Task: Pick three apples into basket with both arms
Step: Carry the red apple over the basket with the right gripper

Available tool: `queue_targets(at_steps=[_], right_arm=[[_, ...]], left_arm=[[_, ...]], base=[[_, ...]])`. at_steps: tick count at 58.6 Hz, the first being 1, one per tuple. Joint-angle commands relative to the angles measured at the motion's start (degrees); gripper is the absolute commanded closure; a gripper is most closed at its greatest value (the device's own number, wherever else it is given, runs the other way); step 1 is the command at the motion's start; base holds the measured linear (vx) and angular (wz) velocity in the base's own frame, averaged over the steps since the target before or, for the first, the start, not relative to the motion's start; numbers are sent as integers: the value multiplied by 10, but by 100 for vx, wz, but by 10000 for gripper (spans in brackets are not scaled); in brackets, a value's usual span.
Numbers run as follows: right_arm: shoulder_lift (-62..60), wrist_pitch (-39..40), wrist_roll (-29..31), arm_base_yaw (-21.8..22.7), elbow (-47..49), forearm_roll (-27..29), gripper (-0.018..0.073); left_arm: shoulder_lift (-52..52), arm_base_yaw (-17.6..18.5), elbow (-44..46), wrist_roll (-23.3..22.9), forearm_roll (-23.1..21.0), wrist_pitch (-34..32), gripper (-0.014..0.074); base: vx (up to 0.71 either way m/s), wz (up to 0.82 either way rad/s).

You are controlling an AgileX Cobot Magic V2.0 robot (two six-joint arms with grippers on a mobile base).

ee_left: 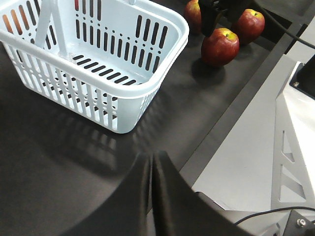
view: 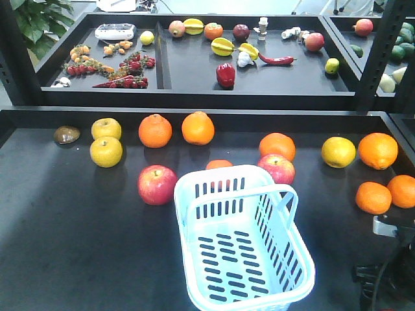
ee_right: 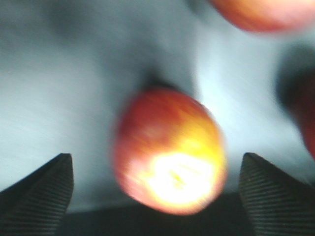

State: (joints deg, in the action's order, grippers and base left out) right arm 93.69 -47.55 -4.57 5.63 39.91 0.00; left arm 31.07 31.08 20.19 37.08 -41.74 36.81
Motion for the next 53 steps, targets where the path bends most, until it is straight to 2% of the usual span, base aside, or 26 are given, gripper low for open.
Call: queue_targets(at_steps=[1, 39, 46, 53], right_arm=[[-9, 8, 9, 4, 9, 3, -70], [87, 26, 8, 4, 9, -21, -24], [87, 27, 8, 4, 9, -23, 40], [83, 24, 8, 4, 9, -23, 202]], left_arm=[[0, 1, 14, -6, -24, -26, 602], [0, 1, 14, -6, -24, -26, 602], [0, 1, 14, -6, -24, -26, 602], [0, 1, 14, -6, -24, -26, 602]], base=[[0, 0], [0, 0], [0, 0], [0, 0]])
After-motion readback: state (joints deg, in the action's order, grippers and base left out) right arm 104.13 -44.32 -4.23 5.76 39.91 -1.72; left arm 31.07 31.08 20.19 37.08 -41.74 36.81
